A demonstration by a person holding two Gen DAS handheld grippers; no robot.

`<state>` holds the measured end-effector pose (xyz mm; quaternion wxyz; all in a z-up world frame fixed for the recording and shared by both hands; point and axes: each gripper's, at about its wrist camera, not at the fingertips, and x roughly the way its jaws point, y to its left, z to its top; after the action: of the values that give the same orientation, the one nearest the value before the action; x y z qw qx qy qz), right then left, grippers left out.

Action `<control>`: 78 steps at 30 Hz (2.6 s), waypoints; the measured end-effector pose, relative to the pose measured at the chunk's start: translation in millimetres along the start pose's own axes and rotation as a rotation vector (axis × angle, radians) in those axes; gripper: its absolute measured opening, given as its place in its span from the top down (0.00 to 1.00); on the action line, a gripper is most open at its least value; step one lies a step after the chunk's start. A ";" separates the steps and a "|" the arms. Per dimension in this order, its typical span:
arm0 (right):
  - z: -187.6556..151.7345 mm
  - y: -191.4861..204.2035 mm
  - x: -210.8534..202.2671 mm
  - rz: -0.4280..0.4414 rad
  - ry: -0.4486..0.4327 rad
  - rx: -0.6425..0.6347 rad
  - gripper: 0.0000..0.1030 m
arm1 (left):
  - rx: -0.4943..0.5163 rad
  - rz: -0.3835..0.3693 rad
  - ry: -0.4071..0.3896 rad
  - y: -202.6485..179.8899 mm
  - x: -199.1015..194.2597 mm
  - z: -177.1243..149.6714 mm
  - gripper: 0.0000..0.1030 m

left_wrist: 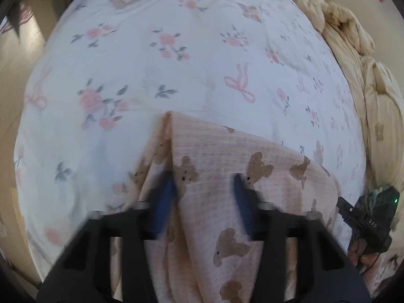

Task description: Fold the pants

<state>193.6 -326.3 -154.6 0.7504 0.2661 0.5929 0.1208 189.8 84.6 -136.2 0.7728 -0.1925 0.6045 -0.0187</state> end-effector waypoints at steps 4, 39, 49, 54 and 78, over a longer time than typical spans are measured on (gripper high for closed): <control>-4.2 5.0 0.8 0.002 0.016 -0.038 0.93 | 0.040 0.046 -0.021 -3.8 -5.0 2.9 0.99; -119.6 52.8 15.7 -0.170 0.197 -0.227 0.65 | 0.312 0.143 0.183 -55.0 11.8 -105.2 0.56; -103.1 89.6 -6.8 0.002 -0.032 -0.235 0.66 | 0.308 0.020 0.010 -77.3 -7.7 -88.5 0.56; -84.3 98.7 37.8 -0.035 -0.004 -0.267 0.91 | 0.290 0.075 0.084 -63.6 20.1 -84.8 0.56; 13.8 13.6 -24.4 -0.005 -0.030 -0.101 0.60 | 0.130 0.075 -0.007 9.2 -32.6 17.7 0.23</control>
<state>202.0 -330.7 -124.9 0.7719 0.2280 0.5756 0.1446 195.8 106.4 -105.4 0.7859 -0.1193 0.6060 -0.0282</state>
